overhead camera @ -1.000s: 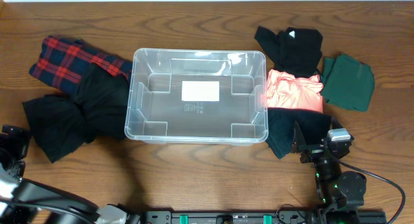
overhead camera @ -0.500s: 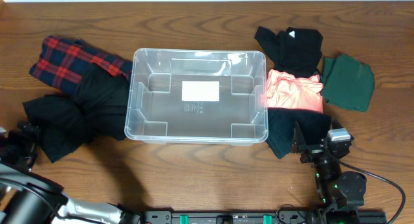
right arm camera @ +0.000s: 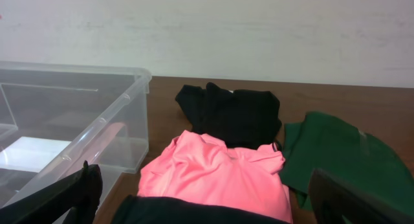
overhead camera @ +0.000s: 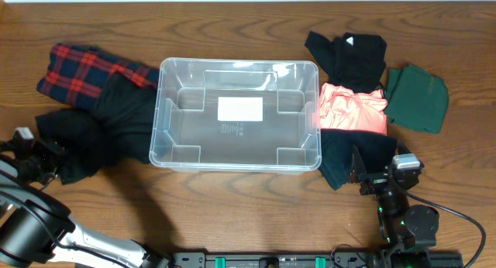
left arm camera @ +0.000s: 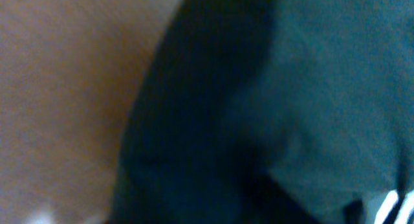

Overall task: Pack container
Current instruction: 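Lift the black garment and drop it into the clear bin, then move the left gripper back to the red plaid shirt, then grasp the red plaid shirt with the left gripper and carry it into the bin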

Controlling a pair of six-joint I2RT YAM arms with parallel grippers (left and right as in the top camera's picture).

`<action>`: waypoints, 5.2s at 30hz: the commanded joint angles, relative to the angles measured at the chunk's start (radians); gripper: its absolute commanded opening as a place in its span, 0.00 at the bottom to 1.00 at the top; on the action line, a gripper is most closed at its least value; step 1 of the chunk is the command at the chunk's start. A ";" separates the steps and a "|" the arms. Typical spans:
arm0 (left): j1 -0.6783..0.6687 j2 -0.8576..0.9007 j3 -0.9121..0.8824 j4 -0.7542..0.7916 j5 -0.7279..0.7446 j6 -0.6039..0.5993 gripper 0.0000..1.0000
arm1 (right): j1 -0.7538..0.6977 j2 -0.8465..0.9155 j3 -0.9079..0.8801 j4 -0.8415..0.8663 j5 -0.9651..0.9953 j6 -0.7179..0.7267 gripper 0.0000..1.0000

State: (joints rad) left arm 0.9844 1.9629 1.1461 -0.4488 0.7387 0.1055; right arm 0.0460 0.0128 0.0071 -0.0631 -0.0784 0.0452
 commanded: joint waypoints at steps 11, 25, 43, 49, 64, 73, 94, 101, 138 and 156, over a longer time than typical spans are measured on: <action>-0.018 -0.164 0.009 -0.263 0.014 -0.036 0.06 | -0.006 -0.002 -0.002 -0.003 -0.001 0.012 0.99; -0.116 -0.956 0.164 -0.327 0.052 -0.168 0.06 | -0.006 -0.002 -0.002 -0.003 -0.001 0.012 0.99; -0.750 -0.939 0.151 -0.104 0.103 -0.532 0.06 | -0.006 -0.002 -0.002 -0.003 -0.001 0.012 0.99; -1.010 -0.828 0.148 -0.031 -0.094 -0.661 0.06 | -0.006 -0.002 -0.002 -0.003 -0.001 0.012 0.99; -1.336 -0.499 0.119 -0.021 -0.418 -0.892 0.06 | -0.006 -0.002 -0.002 -0.003 -0.001 0.012 0.99; -1.352 -0.454 0.119 -0.216 -0.584 -0.883 0.06 | -0.006 -0.002 -0.002 -0.003 -0.001 0.012 0.99; -0.989 -0.649 0.214 -0.380 -0.643 -0.629 0.84 | -0.006 -0.002 -0.002 -0.003 -0.001 0.012 0.99; -0.624 -0.595 0.214 -0.338 -0.501 -0.512 0.85 | -0.006 -0.002 -0.002 -0.003 -0.001 0.012 0.99; -0.285 0.241 0.213 0.309 -0.006 -0.546 0.33 | -0.006 -0.002 -0.002 -0.003 -0.001 0.012 0.99; -0.283 -0.077 0.213 0.073 0.327 -0.360 0.06 | -0.006 -0.002 -0.002 -0.003 -0.001 0.012 0.99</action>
State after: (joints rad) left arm 0.7036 2.0644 1.3472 -0.3374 0.9794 -0.3523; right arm 0.0460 0.0128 0.0071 -0.0628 -0.0784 0.0452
